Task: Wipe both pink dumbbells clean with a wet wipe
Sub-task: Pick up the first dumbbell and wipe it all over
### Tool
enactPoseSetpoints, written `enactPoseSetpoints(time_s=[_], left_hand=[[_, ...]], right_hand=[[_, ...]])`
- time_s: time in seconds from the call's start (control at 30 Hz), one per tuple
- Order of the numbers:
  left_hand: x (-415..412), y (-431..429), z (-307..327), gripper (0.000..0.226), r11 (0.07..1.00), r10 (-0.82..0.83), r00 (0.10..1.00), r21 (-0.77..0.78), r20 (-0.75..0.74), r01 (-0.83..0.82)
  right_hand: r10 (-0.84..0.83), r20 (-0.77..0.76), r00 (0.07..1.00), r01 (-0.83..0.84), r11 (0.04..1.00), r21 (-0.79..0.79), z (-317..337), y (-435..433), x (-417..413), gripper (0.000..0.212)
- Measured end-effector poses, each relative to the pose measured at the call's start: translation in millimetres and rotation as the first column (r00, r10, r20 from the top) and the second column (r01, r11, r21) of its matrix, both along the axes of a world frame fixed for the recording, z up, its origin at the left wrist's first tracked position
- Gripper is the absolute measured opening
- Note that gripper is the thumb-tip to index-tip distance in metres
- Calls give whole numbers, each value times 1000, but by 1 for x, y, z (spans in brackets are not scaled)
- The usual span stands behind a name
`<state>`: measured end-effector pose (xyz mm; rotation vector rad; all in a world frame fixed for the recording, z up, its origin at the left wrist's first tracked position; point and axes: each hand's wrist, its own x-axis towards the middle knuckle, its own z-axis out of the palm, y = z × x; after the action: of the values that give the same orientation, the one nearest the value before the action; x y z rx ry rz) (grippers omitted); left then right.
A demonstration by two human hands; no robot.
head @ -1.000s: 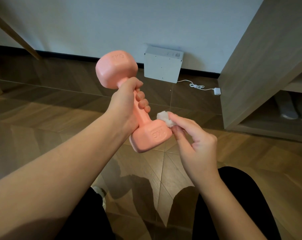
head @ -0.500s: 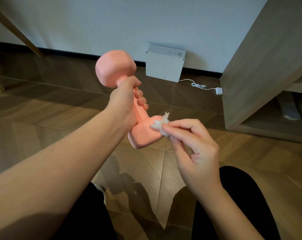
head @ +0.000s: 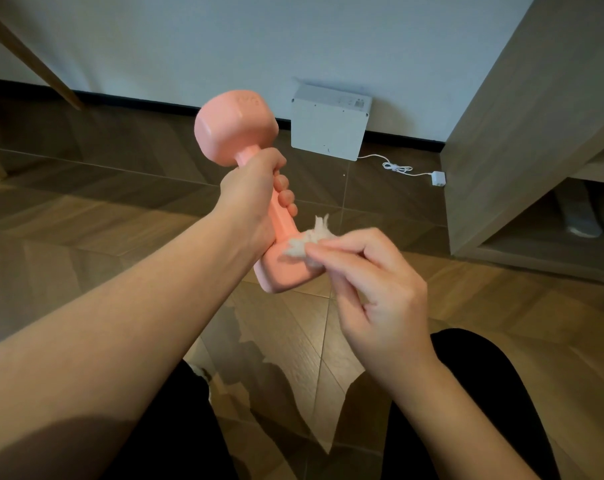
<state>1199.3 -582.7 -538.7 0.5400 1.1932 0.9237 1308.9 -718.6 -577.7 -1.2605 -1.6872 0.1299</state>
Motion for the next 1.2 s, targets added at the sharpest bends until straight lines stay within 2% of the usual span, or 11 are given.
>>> enactPoseSetpoints(time_s=[0.1,0.27,0.4,0.53,0.63,0.77,0.87,0.97,1.07,1.2], left_hand=[[-1,2,-1,18,999,-31,1000,27,2,31],[2,0,1,27,989,-134,986,75,98,127],[2,-2,2,31,968,-236,966,108,109,224],[3,-5,3,31,952,-282,959,138,39,275],[1,-5,5,31,942,-306,951,156,41,296],[0,-6,6,33,934,-336,941,152,51,325],[-2,-7,6,31,926,-352,935,152,29,344],[-2,-9,7,31,913,-384,923,157,11,378],[-1,-11,7,31,897,-410,912,175,-12,406],[1,-12,8,33,894,-419,908,177,2,412]], right_hand=[[5,-9,1000,-5,1000,-18,-7,-5,2,27],[-129,-302,944,66,976,-210,-1,9,12,26],[-211,-380,901,130,965,-227,4,11,14,29],[-128,-329,935,21,950,-311,4,9,13,22],[-128,-267,955,38,947,-319,0,9,12,17],[11,-246,969,-68,972,-225,-4,6,12,19],[116,-132,984,-130,986,-104,-8,2,16,25],[126,-29,992,-128,988,-86,-13,8,22,31],[115,-49,992,-122,979,-161,-16,16,23,31],[168,-101,981,-175,983,-59,-14,10,22,31]])
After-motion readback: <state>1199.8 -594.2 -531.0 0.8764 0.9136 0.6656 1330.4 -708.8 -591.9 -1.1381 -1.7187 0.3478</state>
